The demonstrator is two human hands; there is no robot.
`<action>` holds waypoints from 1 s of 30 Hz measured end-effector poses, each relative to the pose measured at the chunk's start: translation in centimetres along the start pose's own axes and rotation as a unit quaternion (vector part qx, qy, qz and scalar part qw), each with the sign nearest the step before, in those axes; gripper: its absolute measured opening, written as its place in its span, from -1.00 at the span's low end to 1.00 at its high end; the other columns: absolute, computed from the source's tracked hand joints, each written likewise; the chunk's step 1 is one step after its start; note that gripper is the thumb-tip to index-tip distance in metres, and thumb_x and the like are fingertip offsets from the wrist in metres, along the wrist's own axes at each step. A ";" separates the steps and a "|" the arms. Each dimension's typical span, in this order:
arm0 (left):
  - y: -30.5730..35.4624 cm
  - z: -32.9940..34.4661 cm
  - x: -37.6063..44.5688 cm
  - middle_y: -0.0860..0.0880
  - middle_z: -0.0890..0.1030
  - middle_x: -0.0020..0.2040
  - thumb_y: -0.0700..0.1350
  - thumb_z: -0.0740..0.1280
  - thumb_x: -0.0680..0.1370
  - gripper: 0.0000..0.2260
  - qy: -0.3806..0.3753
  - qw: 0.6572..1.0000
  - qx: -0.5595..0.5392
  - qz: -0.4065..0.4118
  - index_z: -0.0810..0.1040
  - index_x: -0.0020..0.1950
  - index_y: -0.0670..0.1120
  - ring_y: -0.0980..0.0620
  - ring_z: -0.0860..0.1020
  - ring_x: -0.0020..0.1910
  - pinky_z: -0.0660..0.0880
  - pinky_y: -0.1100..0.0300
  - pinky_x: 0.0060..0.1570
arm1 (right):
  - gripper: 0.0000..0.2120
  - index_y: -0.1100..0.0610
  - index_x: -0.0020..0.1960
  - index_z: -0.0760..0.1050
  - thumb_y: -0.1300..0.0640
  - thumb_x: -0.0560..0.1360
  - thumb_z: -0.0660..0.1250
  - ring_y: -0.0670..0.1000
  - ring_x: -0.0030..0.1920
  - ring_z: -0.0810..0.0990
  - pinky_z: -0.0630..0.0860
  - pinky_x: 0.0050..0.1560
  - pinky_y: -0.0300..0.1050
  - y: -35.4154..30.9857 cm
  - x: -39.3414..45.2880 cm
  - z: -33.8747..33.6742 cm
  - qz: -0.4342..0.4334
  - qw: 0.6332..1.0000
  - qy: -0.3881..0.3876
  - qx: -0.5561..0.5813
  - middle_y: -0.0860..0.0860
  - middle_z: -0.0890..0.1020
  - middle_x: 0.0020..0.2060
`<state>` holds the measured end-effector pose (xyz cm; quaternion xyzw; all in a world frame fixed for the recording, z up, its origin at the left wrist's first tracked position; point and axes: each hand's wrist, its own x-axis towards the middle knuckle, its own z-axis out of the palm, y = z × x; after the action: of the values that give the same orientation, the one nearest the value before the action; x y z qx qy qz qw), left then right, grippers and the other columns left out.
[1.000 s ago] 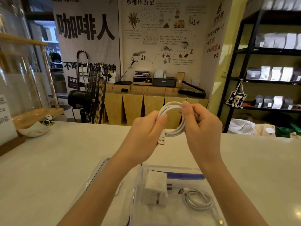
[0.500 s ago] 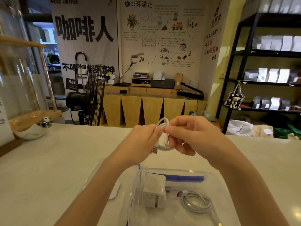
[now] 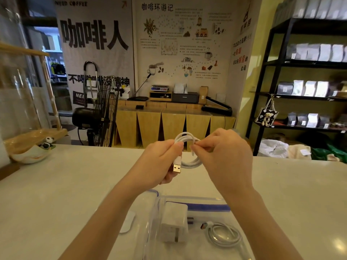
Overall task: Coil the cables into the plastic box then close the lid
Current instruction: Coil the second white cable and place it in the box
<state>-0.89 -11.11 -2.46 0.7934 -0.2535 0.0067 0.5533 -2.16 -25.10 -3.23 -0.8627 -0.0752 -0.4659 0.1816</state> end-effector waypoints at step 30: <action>-0.1 -1.5 -0.1 0.05 0.38 -0.63 0.05 0.25 0.41 -0.74 -0.163 0.983 0.002 -0.088 0.53 -0.37 -0.09 0.15 0.29 -0.68 0.28 0.36 -0.59 | -0.47 0.18 -0.41 0.54 -0.17 0.44 0.07 -0.17 -0.61 0.38 0.31 -0.50 -0.47 2.8 -1.9 -2.7 0.141 0.899 -0.304 0.283 -0.08 0.43 -0.65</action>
<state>-0.53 -9.75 -2.03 0.8043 -0.2696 -0.1710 0.5012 -4.44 -28.62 -4.15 -0.8763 -0.1327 -0.1094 0.4500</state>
